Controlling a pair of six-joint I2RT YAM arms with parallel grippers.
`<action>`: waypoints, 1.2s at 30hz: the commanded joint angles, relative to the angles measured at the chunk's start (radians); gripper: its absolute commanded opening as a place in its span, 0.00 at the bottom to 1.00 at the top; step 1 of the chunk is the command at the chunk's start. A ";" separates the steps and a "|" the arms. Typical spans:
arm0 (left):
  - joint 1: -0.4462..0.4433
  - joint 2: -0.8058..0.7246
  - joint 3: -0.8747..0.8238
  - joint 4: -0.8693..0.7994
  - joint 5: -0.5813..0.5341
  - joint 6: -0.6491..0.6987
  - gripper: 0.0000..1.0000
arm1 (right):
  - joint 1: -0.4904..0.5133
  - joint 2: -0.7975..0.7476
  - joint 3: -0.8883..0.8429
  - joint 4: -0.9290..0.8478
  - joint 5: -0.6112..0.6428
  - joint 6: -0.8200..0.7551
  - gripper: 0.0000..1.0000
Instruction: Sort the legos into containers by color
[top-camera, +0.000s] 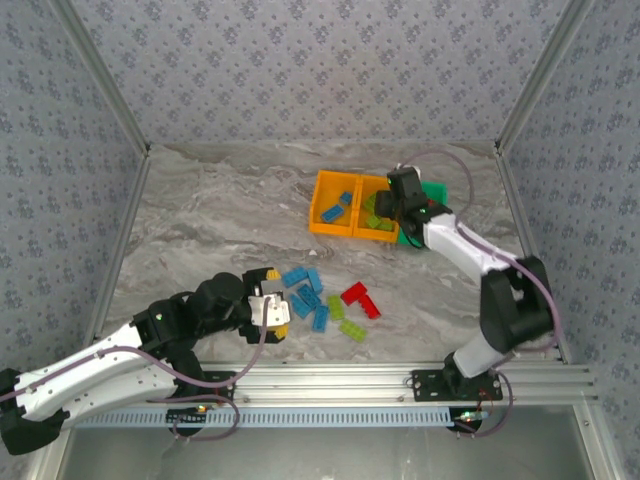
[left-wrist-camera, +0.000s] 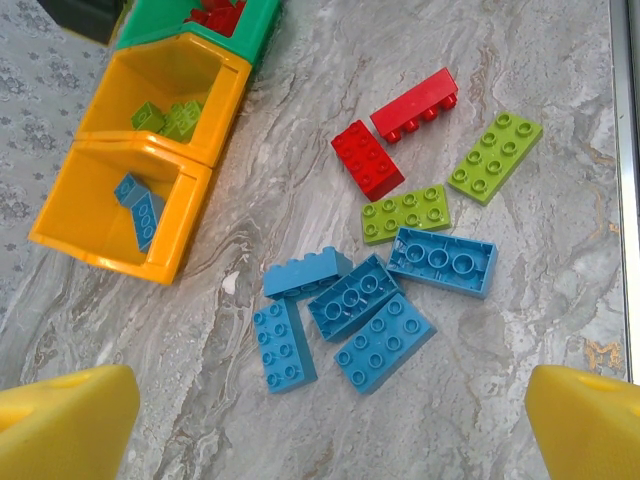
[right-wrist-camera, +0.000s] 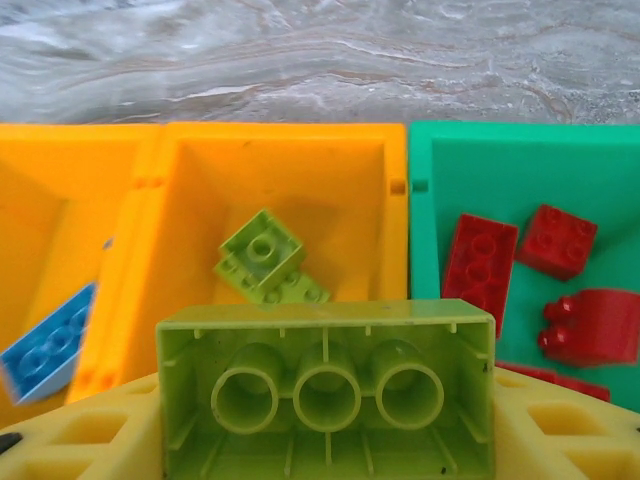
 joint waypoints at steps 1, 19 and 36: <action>0.007 -0.006 0.012 -0.013 0.012 0.008 0.99 | -0.015 0.104 0.137 -0.057 -0.003 -0.045 0.59; 0.009 0.002 0.010 0.033 -0.022 -0.076 0.99 | -0.003 0.047 0.226 -0.231 -0.070 -0.026 0.93; 0.070 0.293 0.286 -0.097 -0.267 -1.010 0.99 | 0.538 -0.622 -0.375 -0.304 -0.293 0.263 0.90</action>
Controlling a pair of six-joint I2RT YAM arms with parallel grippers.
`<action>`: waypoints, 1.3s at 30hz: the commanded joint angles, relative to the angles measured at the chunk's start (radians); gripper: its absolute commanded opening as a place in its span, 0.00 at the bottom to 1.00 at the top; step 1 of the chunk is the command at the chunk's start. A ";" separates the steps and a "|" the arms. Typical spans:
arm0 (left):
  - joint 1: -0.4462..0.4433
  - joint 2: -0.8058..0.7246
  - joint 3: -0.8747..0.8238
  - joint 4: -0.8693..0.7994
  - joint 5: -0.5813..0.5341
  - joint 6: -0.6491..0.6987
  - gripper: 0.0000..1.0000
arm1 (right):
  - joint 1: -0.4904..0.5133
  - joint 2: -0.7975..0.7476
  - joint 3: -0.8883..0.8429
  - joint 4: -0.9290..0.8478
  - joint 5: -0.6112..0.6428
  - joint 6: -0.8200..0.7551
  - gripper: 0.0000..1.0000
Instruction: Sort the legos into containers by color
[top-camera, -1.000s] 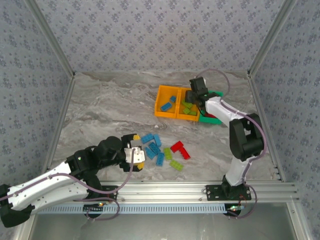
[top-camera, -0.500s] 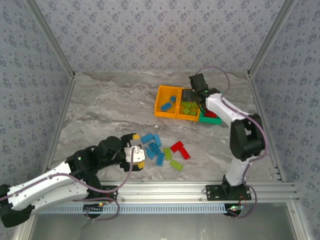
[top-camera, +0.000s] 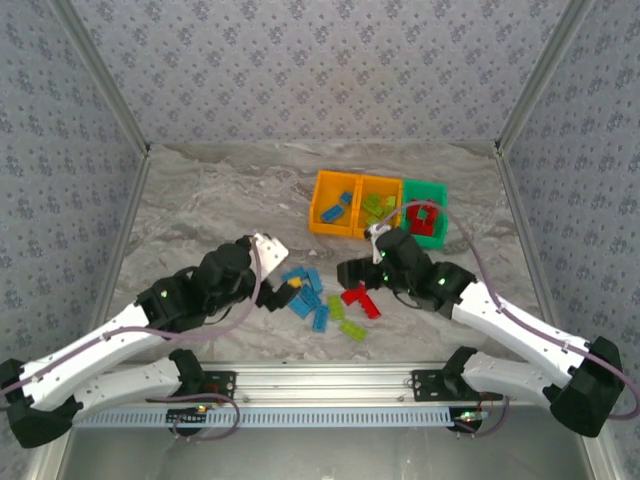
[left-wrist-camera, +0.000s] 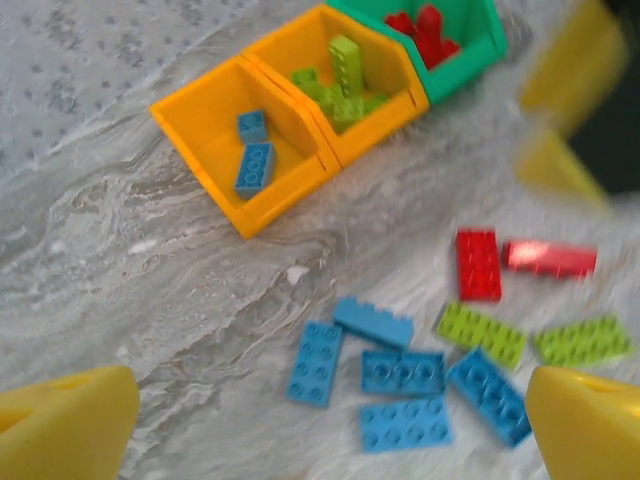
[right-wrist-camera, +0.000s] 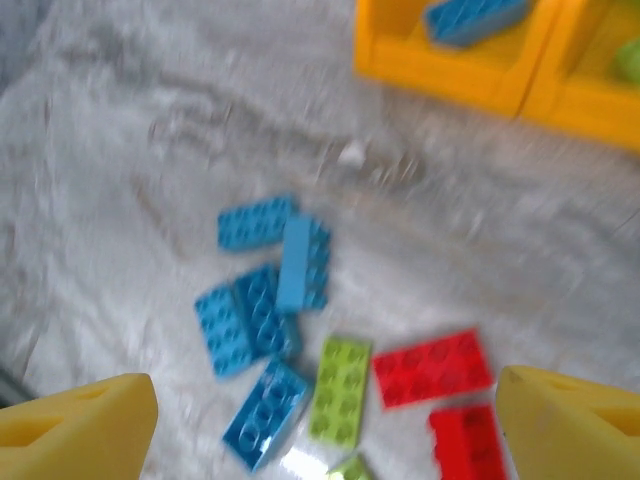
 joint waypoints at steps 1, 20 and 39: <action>0.000 0.115 0.037 -0.108 -0.095 -0.447 0.99 | 0.083 -0.025 -0.059 -0.043 -0.052 0.107 0.89; -0.015 0.752 0.244 -0.053 -0.136 -0.986 0.51 | 0.159 -0.176 -0.179 -0.054 0.085 0.203 0.93; -0.008 0.952 0.298 -0.072 -0.090 -1.009 0.40 | 0.128 -0.252 -0.235 -0.064 0.081 0.244 0.93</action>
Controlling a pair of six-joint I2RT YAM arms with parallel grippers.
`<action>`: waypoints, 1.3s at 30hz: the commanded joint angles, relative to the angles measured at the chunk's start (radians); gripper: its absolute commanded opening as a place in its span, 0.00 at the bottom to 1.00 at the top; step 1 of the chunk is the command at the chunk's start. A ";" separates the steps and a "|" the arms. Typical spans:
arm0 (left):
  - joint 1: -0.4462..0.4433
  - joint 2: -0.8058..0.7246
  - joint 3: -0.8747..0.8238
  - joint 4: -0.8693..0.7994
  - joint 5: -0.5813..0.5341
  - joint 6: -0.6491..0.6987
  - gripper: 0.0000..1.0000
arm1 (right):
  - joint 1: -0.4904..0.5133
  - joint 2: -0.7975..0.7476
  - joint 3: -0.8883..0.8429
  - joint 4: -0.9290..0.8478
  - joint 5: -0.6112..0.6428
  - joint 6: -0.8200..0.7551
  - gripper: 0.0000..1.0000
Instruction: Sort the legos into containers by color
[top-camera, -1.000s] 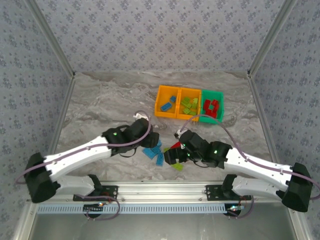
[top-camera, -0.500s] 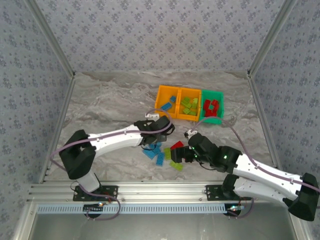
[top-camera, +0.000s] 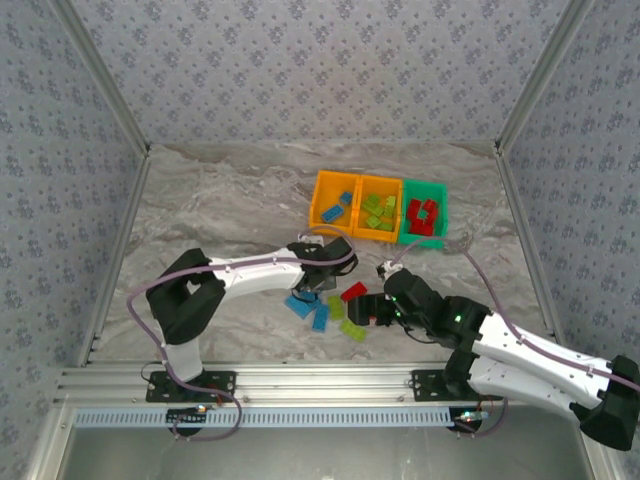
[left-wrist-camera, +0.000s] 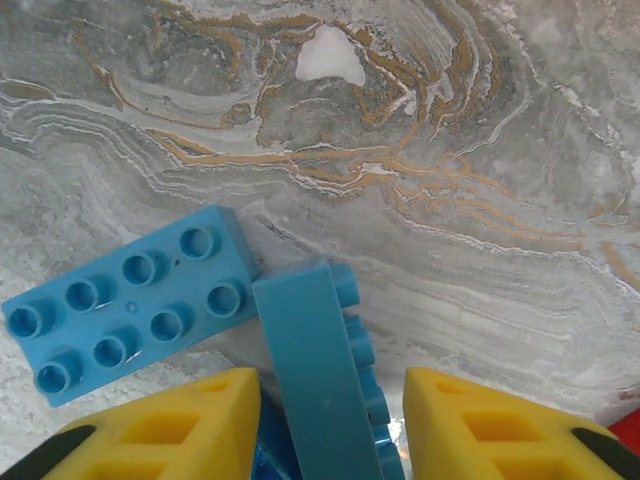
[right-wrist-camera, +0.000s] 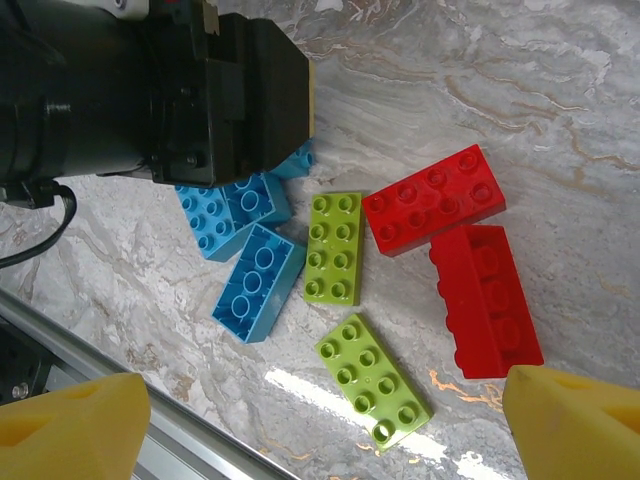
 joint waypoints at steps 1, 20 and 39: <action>0.003 0.017 0.010 -0.012 0.009 -0.030 0.38 | -0.004 -0.011 -0.013 -0.012 0.014 0.023 0.93; 0.016 0.021 -0.014 0.086 0.059 0.032 0.22 | -0.002 -0.014 -0.003 -0.007 -0.007 0.040 0.92; 0.253 0.302 0.599 0.254 -0.031 0.513 0.27 | -0.033 -0.109 -0.016 -0.011 0.084 0.050 0.92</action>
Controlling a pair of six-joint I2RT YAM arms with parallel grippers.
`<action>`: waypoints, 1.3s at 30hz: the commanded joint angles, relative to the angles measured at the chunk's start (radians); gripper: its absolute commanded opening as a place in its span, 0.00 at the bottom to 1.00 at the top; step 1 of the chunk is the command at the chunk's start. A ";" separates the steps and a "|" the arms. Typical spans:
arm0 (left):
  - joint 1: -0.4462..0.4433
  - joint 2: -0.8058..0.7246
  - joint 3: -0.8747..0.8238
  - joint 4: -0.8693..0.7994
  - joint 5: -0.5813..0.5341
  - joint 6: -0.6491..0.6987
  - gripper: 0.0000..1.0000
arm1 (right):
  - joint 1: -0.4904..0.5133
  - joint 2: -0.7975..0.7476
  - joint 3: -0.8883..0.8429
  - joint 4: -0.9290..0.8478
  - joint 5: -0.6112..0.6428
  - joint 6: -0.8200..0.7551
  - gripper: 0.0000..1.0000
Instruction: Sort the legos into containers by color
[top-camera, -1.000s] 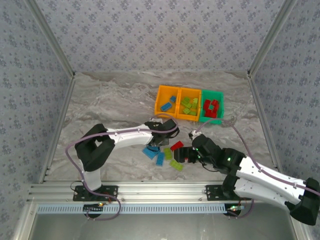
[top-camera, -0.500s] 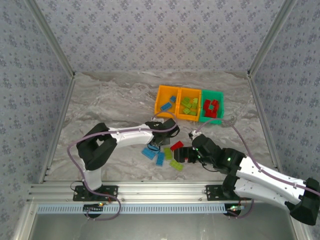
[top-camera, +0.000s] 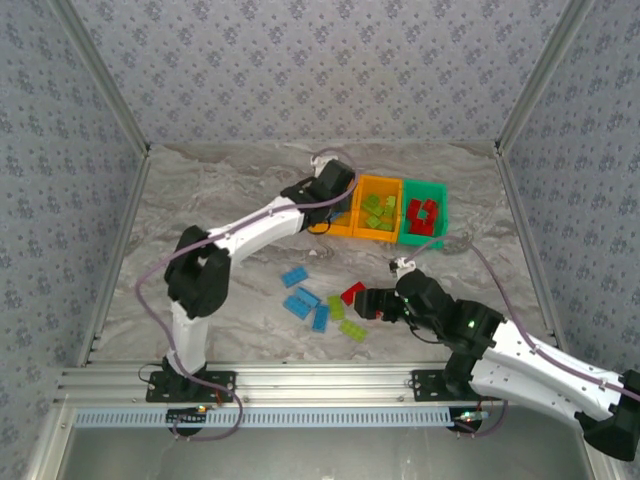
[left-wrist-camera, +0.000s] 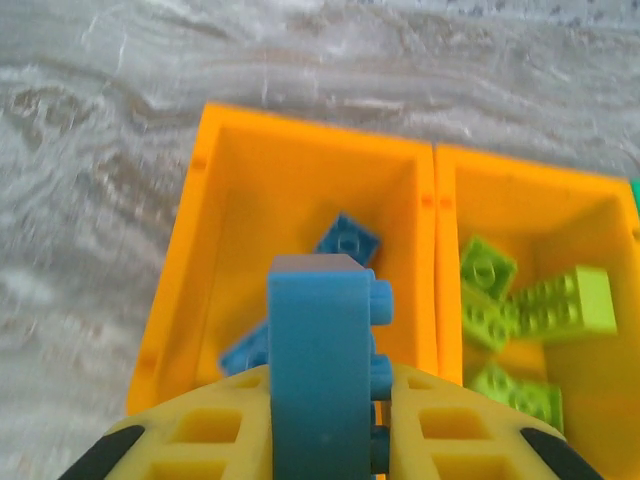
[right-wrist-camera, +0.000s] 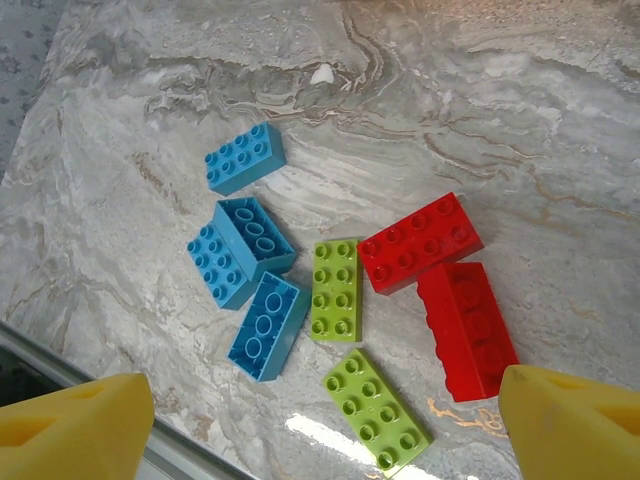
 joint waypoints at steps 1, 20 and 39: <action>0.025 0.118 0.126 0.009 -0.006 0.091 0.28 | -0.011 -0.009 -0.004 -0.012 0.026 0.008 0.92; -0.100 -0.346 -0.267 -0.066 -0.127 0.036 0.39 | -0.036 -0.001 -0.035 0.002 -0.003 0.031 0.91; -0.196 -0.653 -0.800 -0.247 -0.045 -0.353 0.75 | -0.049 0.093 -0.013 0.035 -0.028 0.021 0.91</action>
